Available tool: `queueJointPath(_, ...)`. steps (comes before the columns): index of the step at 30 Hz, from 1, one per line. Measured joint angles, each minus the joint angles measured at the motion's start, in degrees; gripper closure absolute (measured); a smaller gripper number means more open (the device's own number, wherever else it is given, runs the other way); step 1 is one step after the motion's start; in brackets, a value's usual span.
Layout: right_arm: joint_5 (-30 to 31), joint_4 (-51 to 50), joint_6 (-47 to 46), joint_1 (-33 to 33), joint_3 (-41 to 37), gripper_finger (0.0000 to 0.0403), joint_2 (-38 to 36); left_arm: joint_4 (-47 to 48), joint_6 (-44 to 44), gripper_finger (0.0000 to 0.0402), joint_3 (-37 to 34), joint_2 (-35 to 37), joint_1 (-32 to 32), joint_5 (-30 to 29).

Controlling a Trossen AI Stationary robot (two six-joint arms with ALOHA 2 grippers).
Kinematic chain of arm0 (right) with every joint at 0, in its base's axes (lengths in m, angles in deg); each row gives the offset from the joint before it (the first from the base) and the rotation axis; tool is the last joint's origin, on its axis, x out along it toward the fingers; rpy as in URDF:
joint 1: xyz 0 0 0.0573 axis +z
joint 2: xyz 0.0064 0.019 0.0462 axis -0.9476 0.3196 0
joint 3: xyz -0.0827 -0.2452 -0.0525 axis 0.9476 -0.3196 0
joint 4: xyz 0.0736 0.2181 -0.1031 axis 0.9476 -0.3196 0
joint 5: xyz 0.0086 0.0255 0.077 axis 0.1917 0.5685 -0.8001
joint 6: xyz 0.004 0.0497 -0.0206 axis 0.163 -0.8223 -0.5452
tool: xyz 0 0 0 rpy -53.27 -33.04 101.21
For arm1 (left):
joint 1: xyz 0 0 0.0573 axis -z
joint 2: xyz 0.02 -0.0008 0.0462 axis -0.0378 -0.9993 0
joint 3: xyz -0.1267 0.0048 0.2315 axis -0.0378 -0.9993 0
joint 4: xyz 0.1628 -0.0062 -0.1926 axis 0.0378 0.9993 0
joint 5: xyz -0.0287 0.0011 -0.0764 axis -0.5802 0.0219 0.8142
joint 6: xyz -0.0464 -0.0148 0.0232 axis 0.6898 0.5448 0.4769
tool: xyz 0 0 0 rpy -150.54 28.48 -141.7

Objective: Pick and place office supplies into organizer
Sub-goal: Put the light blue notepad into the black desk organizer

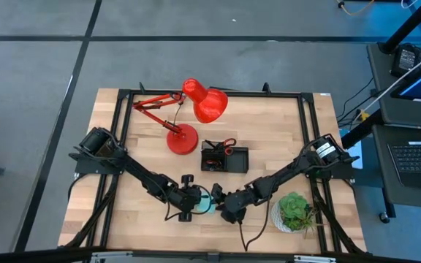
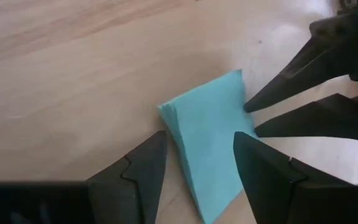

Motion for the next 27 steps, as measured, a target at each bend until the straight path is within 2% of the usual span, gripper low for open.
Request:
queueJointPath(19,0.5,8.0,1.1,-1.2,-0.1,0.0212,0.2,-0.4,-0.1,0.0316,0.0,0.0,-0.8,0.0)
queueJointPath(27,0.2,11.4,-3.5,-2.2,-0.1,0.0212,0.2,-0.4,-0.1,0.0316,0.0,0.0,-0.8,0.0)
